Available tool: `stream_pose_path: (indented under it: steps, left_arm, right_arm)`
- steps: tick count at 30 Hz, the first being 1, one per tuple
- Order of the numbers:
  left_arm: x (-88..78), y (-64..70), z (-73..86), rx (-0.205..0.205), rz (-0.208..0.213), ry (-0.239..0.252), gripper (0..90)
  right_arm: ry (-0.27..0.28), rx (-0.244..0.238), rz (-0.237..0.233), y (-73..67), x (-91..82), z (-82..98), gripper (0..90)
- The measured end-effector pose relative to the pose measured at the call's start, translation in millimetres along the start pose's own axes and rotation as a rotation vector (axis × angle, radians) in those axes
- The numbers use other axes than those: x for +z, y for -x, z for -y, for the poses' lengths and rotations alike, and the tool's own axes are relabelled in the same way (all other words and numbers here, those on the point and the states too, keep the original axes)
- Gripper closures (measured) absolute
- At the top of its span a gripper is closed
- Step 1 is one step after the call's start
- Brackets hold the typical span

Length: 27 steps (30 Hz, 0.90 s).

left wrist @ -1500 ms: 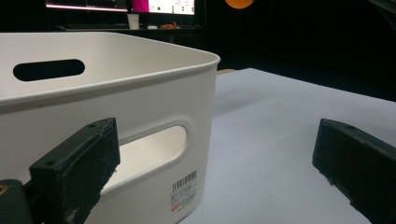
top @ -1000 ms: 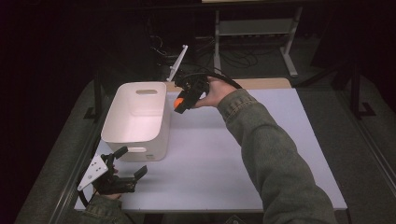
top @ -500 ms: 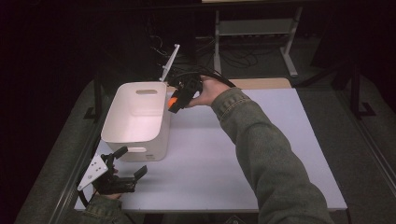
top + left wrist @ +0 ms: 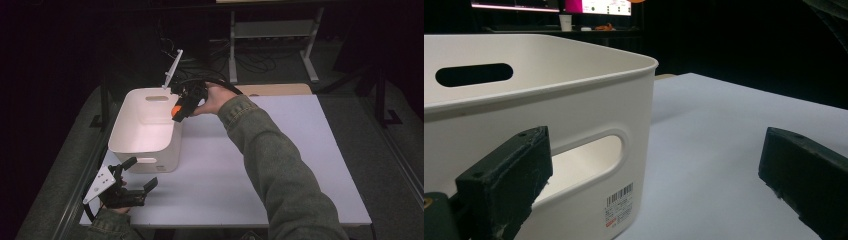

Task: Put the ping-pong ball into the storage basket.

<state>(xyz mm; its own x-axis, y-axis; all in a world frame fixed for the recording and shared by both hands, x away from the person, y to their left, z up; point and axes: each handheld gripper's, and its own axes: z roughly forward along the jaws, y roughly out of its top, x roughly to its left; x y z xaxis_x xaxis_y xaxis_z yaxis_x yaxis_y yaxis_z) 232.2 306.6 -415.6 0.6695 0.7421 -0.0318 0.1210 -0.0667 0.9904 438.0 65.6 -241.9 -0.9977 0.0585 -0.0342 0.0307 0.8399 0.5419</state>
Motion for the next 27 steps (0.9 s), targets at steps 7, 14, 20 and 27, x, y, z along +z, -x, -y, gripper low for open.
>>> stream_pose_path:
  steps: [7,14,20,27]
  left_arm:
    - [-0.1,0.0,0.0,-0.002,0.001,0.002,0.2]
    - [-0.3,-0.5,0.0,-0.002,0.002,0.001,0.2]
    - [0.1,-0.5,0.1,-0.003,0.004,0.001,0.2]
    - [0.5,0.0,0.0,-0.003,0.006,0.001,0.2]
  right_arm:
    - [0.019,-0.011,-0.012,2.5,8.7,-5.5,49.6]
    - [0.046,-0.023,-0.030,5.7,19.7,-12.7,49.6]
    - [0.061,-0.024,-0.040,6.7,26.6,-14.9,49.6]
    - [0.058,-0.030,-0.042,8.0,33.7,-16.5,49.6]
